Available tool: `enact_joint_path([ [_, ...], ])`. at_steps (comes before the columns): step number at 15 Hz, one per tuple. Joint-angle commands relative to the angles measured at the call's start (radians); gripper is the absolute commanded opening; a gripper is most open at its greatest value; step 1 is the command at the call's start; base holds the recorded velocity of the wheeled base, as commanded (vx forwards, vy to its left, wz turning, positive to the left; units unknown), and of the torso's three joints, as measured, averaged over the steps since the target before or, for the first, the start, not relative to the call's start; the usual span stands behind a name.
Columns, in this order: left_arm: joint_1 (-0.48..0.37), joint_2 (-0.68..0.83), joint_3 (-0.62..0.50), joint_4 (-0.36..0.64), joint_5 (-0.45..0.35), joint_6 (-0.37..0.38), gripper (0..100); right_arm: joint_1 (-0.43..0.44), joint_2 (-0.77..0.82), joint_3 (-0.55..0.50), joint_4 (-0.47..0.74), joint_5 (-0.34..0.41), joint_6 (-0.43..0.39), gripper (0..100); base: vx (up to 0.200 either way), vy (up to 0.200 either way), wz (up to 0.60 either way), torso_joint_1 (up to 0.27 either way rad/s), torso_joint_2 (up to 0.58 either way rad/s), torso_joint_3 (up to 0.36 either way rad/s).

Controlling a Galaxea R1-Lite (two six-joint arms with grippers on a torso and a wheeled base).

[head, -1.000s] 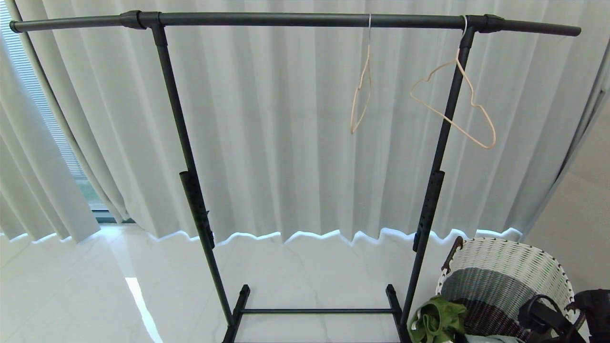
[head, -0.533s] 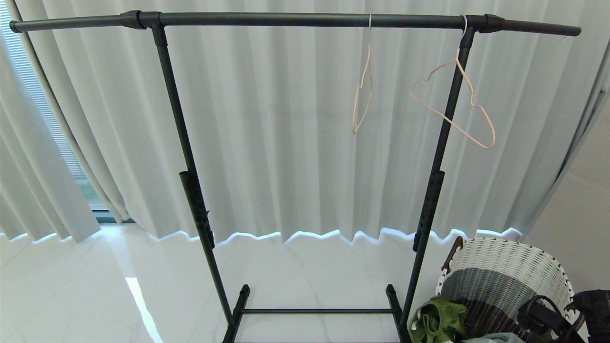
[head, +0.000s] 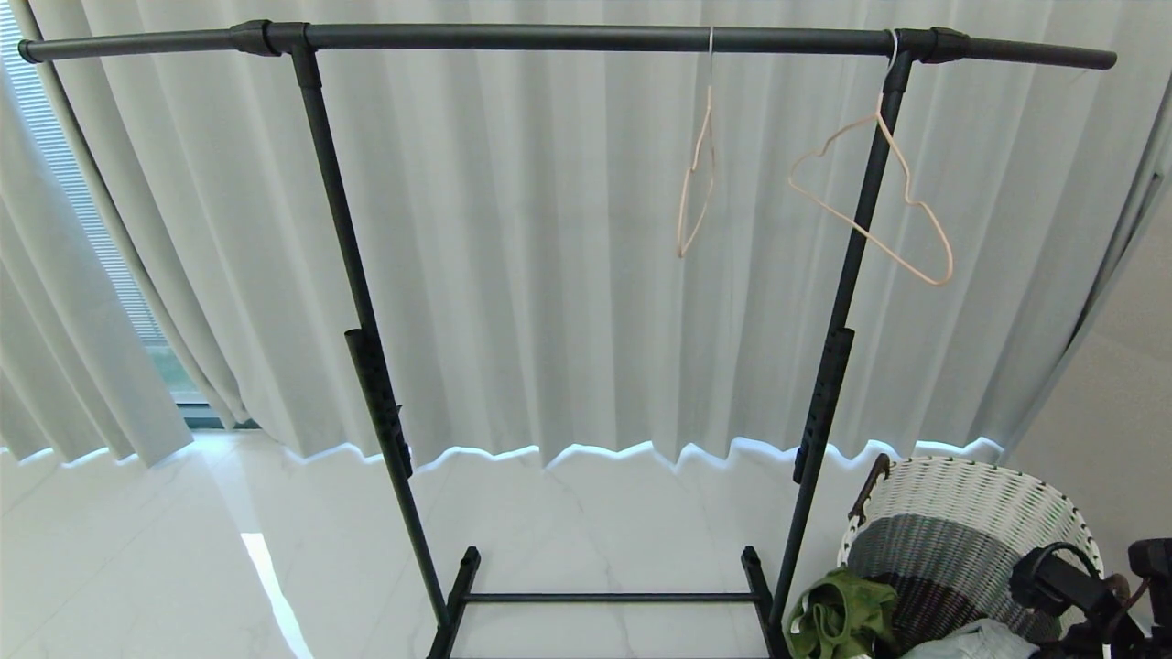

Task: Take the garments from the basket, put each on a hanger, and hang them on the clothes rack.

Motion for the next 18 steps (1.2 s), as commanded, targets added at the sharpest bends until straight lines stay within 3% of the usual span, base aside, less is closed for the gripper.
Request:
enact_joint_path([
  [1, 0.000, 0.000, 0.000, 0.000, 0.001, 0.000, 100, 0.000, -0.072, -0.063, 0.007, -0.027, 0.000, 0, 0.000, 0.000, 0.00, 0.000, 0.00, 0.000],
  [2, 0.000, 0.000, 0.000, 0.000, 0.001, 0.001, 100, 0.000, -0.084, -0.081, 0.018, -0.042, 0.000, 0, 0.000, 0.000, 0.00, 0.000, 0.00, 0.000],
  [5, 0.000, 0.002, 0.000, 0.000, 0.001, 0.000, 100, 0.023, -0.319, -0.216, 0.337, -0.080, -0.003, 0, 0.000, 0.000, 0.00, 0.000, 0.00, 0.000],
  [8, 0.000, 0.000, 0.000, 0.000, 0.001, 0.000, 100, 0.071, -0.648, -0.351, 0.774, -0.172, -0.002, 0, 0.000, 0.000, 0.00, 0.000, 0.00, 0.000],
  [10, 0.000, 0.000, 0.000, 0.000, 0.001, 0.000, 100, 0.071, -0.941, -0.554, 1.271, -0.183, 0.000, 0, 0.000, 0.000, 0.00, 0.000, 0.00, 0.000],
  [12, 0.000, 0.002, 0.000, 0.000, 0.001, 0.000, 100, 0.071, -1.075, -0.704, 1.562, -0.178, 0.000, 0, 0.000, 0.000, 0.00, 0.000, 0.00, 0.000],
  [14, 0.000, 0.002, 0.000, 0.000, 0.001, 0.000, 100, 0.072, -1.124, -0.771, 1.634, -0.172, 0.006, 0, 0.000, 0.000, 0.00, 0.000, 0.00, 0.000],
  [18, 0.000, 0.002, 0.000, 0.001, 0.001, 0.003, 100, 0.074, -1.119, -0.847, 1.636, -0.116, 0.075, 0, 0.000, 0.000, 0.00, 0.000, 0.00, 0.000],
])
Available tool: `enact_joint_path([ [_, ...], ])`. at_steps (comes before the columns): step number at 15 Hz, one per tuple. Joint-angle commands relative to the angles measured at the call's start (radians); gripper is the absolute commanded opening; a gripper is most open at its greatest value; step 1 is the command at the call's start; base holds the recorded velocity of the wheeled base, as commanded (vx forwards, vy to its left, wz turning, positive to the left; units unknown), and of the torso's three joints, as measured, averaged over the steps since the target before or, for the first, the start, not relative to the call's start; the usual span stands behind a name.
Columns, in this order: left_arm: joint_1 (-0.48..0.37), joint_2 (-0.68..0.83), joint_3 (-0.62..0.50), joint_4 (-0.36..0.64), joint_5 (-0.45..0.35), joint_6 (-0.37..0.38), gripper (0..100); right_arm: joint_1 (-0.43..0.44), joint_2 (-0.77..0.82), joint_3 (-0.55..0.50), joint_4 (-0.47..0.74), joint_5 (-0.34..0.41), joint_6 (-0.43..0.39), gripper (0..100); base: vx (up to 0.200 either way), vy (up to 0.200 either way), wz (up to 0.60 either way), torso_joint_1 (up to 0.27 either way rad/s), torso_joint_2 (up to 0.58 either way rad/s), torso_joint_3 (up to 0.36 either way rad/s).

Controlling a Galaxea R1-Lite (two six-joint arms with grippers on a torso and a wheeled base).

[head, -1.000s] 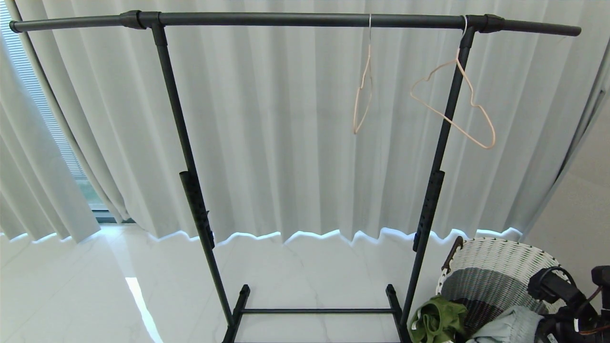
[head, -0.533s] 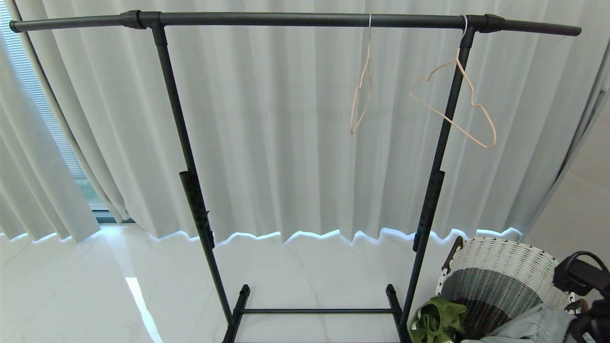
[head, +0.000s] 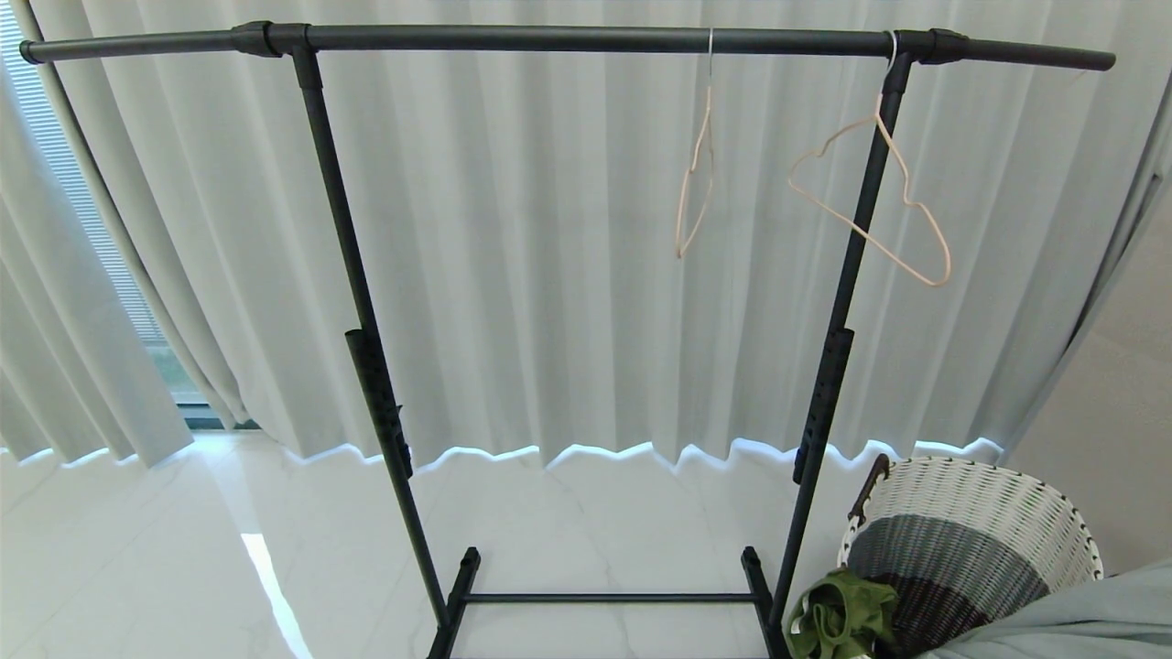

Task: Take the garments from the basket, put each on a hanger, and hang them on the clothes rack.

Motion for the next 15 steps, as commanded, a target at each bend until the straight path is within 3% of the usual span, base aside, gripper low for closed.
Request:
enact_joint_path([
  [1, 0.000, 0.002, 0.000, 0.001, 0.001, -0.001, 100, 0.001, -0.036, -0.035, -0.001, 0.018, 0.000, 0, 0.000, 0.000, 0.00, 0.000, 0.00, 0.000],
  [4, 0.000, 0.002, 0.000, 0.001, 0.001, 0.010, 100, 0.004, -0.041, -0.038, -0.001, 0.060, 0.000, 0, 0.000, 0.000, 0.00, 0.000, 0.00, 0.000],
  [8, 0.000, 0.002, 0.000, 0.001, 0.001, 0.007, 100, 0.019, -0.053, -0.030, -0.001, 0.067, 0.000, 0, -0.200, 0.000, 0.00, 0.006, 0.00, -0.001],
  [11, 0.000, 0.002, 0.000, 0.001, 0.001, 0.005, 100, 0.087, -0.029, -0.033, -0.004, 0.083, 0.000, 0, -0.200, 0.000, 0.00, 0.001, 0.00, 0.002],
  [13, 0.000, 0.002, 0.000, 0.001, 0.001, 0.007, 100, 0.142, -0.004, -0.033, -0.008, 0.087, 0.000, 0, 0.000, 0.000, 0.00, 0.000, 0.00, 0.000],
  [15, 0.000, 0.002, 0.000, 0.001, 0.001, 0.005, 100, 0.295, 0.046, -0.033, -0.014, 0.104, 0.006, 0, 0.000, 0.000, 0.00, 0.000, 0.00, 0.000],
])
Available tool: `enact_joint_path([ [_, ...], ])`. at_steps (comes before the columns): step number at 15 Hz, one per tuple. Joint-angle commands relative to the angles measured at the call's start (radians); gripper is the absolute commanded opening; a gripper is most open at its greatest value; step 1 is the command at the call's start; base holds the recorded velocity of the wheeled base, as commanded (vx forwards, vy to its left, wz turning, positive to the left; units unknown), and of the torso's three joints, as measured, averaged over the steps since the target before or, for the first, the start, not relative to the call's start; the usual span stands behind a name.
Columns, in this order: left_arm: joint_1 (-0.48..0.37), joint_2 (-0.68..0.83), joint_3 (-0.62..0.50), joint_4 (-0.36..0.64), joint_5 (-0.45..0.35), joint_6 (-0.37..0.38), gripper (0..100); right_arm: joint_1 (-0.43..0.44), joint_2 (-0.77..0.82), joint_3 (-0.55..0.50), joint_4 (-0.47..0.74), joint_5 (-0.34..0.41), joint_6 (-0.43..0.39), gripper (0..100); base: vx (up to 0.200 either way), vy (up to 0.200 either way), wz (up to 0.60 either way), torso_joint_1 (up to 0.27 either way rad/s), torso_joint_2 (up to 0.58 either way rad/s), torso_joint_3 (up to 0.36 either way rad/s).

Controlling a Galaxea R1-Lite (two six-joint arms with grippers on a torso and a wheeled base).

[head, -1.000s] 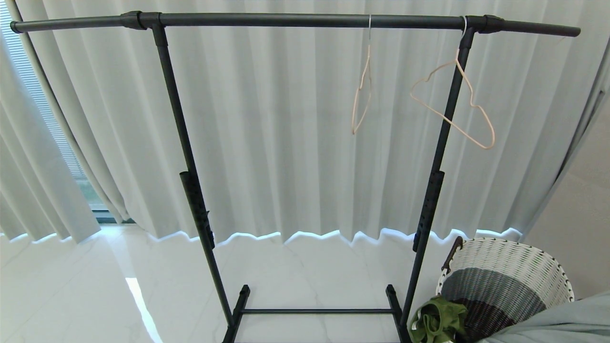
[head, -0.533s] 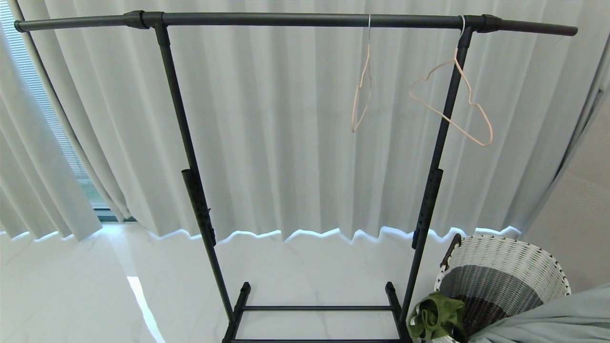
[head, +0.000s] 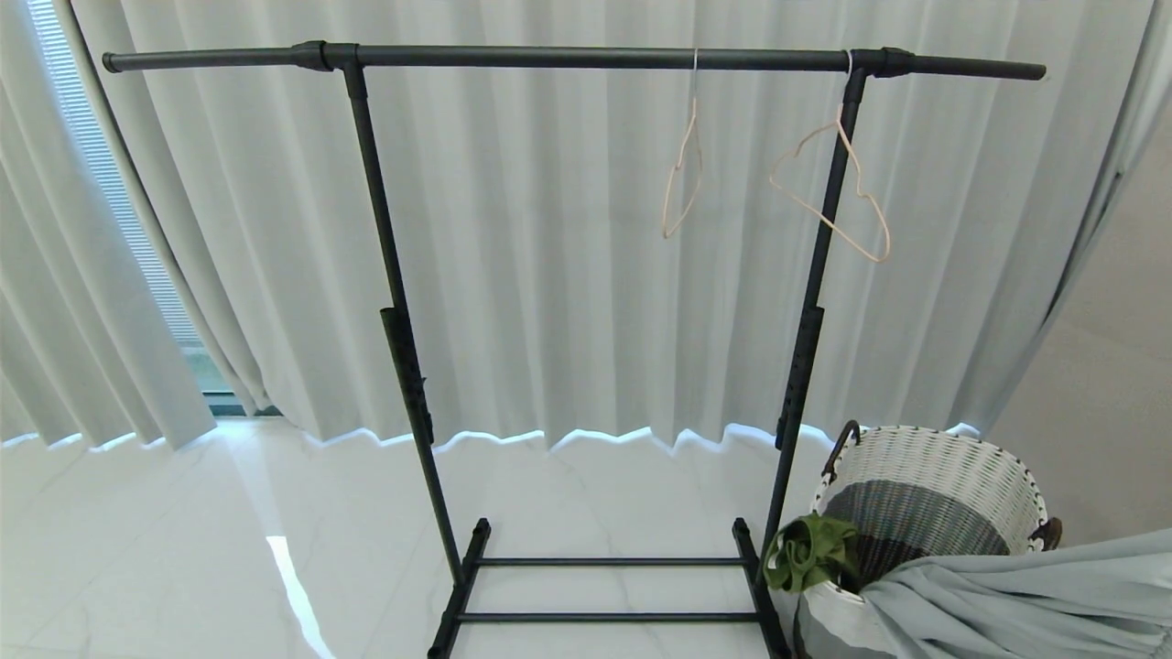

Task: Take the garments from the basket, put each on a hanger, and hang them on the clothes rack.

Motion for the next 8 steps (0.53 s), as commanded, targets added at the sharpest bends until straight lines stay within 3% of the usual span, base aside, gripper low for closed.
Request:
enact_joint_path([
  [1, 0.000, 0.002, 0.000, -0.001, 0.000, 0.003, 100, 0.154, 0.082, -0.002, -0.006, 0.031, 0.018, 0, 0.000, 0.000, 0.00, 0.000, 0.00, 0.000],
  [8, 0.000, 0.000, 0.000, -0.004, -0.001, 0.031, 100, 0.467, 0.214, 0.005, -0.086, 0.036, 0.260, 0, 0.000, 0.000, 0.00, 0.000, 0.00, 0.000],
])
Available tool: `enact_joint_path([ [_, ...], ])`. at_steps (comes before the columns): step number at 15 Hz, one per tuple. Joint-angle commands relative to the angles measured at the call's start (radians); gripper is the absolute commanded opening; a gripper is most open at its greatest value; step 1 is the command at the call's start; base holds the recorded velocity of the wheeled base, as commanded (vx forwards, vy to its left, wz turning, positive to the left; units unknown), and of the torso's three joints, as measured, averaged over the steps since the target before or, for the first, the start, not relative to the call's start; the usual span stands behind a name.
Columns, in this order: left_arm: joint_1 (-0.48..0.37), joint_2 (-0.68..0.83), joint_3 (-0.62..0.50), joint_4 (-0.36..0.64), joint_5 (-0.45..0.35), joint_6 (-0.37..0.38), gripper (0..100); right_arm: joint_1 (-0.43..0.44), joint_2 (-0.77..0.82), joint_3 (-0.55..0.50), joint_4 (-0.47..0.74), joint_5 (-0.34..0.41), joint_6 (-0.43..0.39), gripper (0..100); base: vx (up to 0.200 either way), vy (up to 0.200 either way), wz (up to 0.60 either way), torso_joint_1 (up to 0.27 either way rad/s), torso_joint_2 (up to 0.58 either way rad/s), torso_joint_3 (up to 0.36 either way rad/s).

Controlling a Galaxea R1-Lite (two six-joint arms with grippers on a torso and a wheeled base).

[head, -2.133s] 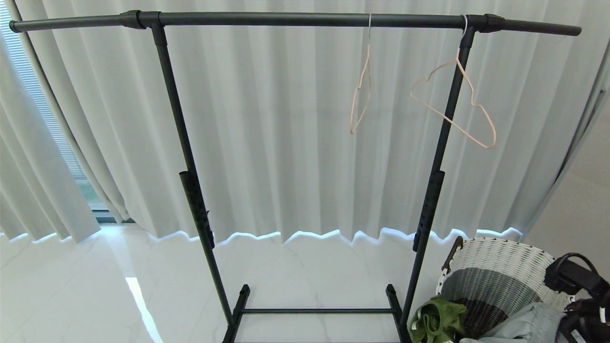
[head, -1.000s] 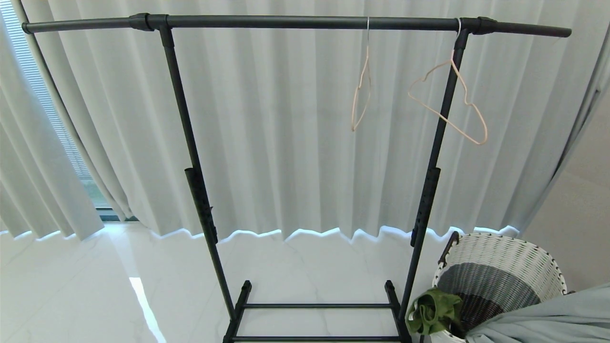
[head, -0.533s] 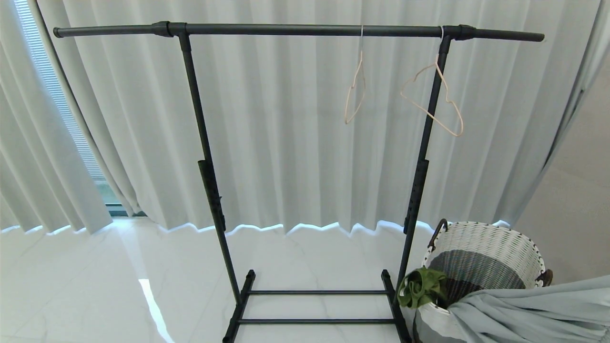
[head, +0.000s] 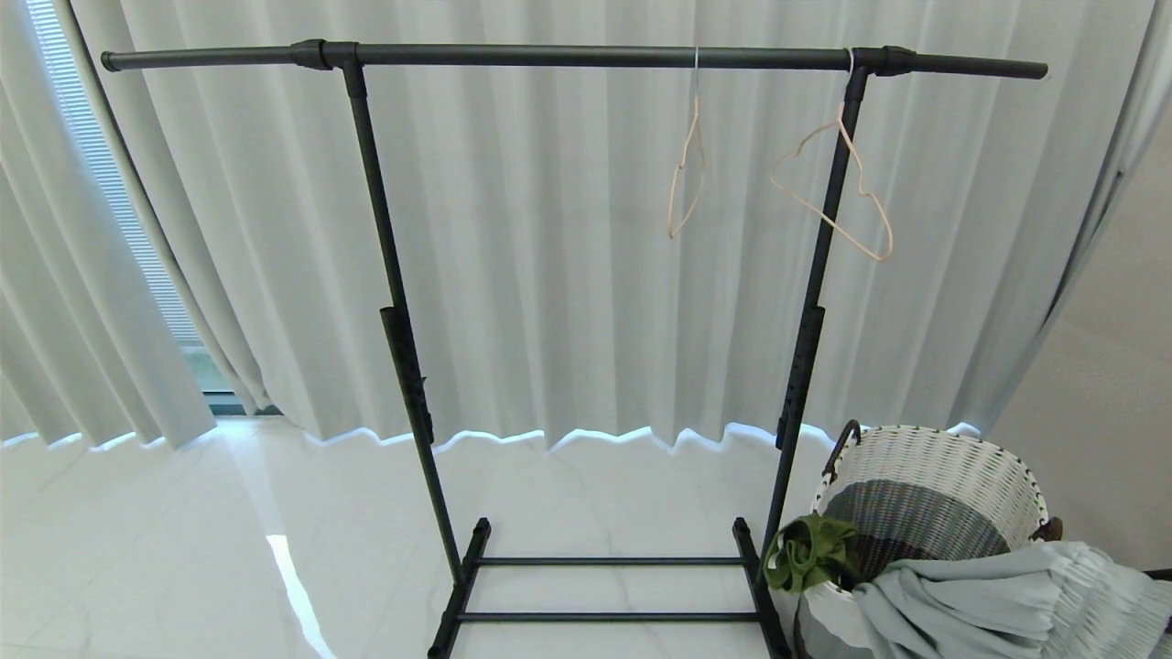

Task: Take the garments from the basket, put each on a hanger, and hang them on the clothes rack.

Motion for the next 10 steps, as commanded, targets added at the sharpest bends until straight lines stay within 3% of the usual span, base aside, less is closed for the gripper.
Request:
enact_joint_path([
  [1, -0.002, 0.000, 0.000, -0.006, -0.006, -0.005, 100, 0.078, 0.060, 0.003, -0.022, 0.000, 0.051, 0, 0.000, 0.000, 0.00, 0.000, 0.00, 0.000],
  [2, -0.009, 0.017, -0.061, -0.017, -0.098, -0.036, 100, 0.093, 0.064, 0.014, -0.042, 0.000, 0.072, 0, 0.000, 0.000, 0.00, 0.000, 0.00, 0.000],
  [3, -0.034, 0.100, -0.172, -0.014, -0.260, -0.103, 100, 0.101, 0.071, 0.027, -0.070, -0.001, 0.080, 0, 0.000, 0.000, 0.00, 0.000, 0.00, 0.000],
  [4, -0.037, 0.225, -0.288, -0.023, -0.348, -0.155, 100, 0.101, 0.071, 0.046, -0.100, -0.003, 0.085, 0, 0.000, 0.000, 0.00, 0.000, 0.00, 0.000],
  [7, -0.095, 0.522, -0.426, -0.023, -0.423, -0.148, 100, 0.101, 0.069, 0.049, -0.117, -0.007, 0.088, 0, 0.000, 0.000, 0.00, 0.000, 0.00, 0.000],
  [10, -0.309, 0.776, -0.486, -0.077, -0.438, -0.175, 100, 0.098, 0.069, 0.009, -0.120, -0.010, 0.115, 0, 0.000, 0.000, 0.00, 0.000, 0.00, 0.000],
])
